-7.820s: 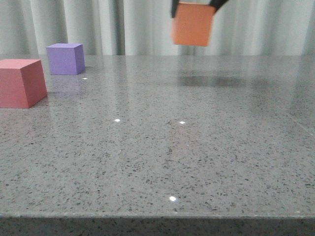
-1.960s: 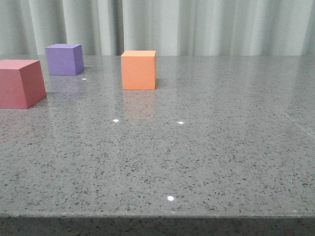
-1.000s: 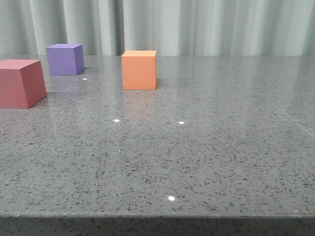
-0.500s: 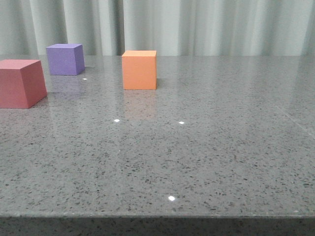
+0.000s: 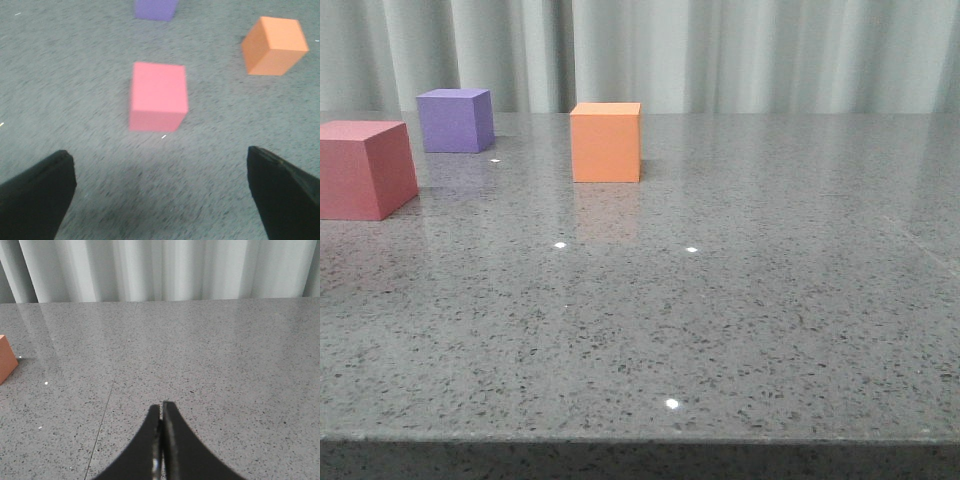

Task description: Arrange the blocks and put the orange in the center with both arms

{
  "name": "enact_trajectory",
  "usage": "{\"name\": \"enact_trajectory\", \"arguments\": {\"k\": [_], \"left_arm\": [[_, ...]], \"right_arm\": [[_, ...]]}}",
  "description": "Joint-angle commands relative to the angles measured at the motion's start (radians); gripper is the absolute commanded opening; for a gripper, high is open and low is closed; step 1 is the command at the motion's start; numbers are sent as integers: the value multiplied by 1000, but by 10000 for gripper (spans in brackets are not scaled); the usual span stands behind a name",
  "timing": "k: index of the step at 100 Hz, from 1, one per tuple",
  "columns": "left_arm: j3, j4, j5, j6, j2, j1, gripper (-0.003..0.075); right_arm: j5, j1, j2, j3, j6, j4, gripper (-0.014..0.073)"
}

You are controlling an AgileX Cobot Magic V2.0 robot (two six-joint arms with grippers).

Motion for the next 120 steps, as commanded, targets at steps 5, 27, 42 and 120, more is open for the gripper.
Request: {"name": "enact_trajectory", "arguments": {"k": [5,27,42,120], "left_arm": [[-105,-28,-100,1,124,-86,651],[-276,9,-139,-80,364,-227,651],[-404,147,-163,-221,500,-326,648],[-849,415,-101,-493,936,-486,640]], "right_arm": [[-71,-8,4,-26,-4,-9,-68],[-71,-8,4,-26,-4,-9,-68],[-71,-8,4,-26,-4,-9,-68],[-71,-8,4,-26,-4,-9,-68]]}}
